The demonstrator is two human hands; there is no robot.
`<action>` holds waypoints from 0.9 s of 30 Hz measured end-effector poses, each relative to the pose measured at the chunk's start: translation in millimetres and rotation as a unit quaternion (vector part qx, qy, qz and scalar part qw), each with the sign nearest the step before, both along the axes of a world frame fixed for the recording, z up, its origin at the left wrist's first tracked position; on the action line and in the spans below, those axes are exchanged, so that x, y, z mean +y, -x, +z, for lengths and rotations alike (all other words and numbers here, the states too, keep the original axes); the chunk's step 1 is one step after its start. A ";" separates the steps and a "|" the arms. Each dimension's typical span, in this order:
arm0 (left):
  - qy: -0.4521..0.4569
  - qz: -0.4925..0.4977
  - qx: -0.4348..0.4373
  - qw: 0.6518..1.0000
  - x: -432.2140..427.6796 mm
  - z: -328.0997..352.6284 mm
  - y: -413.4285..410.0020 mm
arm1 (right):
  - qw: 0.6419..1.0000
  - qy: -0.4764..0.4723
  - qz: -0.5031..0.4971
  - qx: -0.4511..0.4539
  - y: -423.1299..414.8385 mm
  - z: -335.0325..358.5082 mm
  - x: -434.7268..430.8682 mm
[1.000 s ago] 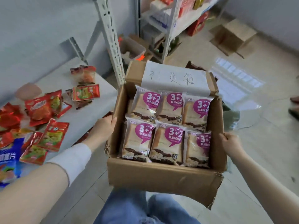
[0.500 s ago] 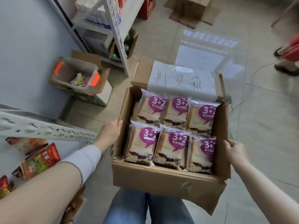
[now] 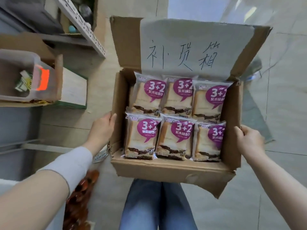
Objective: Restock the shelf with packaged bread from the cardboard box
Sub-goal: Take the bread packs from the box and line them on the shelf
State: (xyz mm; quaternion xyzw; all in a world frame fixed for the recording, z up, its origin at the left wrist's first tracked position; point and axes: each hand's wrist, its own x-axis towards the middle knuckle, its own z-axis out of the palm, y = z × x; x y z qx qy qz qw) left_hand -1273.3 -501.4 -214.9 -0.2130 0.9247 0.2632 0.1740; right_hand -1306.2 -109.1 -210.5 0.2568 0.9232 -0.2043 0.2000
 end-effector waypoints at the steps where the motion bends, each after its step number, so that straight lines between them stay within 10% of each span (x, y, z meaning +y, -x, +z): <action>1: 0.001 -0.004 0.000 1.000 -1.3 -4.2 3.7 | 1.000 0.004 -0.001 -0.003 2.9 -4.0 -1.9; 14: -0.027 0.080 -0.059 0.995 16.7 -8.7 12.1 | 0.994 0.045 -0.083 -0.050 5.6 -6.3 -19.1; 20: -0.096 0.043 0.104 0.989 55.5 16.5 63.6 | 0.992 0.063 -0.010 0.112 -48.6 36.9 -79.2; 27: -0.175 0.104 0.021 0.979 61.1 -9.7 103.1 | 0.975 0.167 -0.014 -0.146 -67.9 -8.4 -128.0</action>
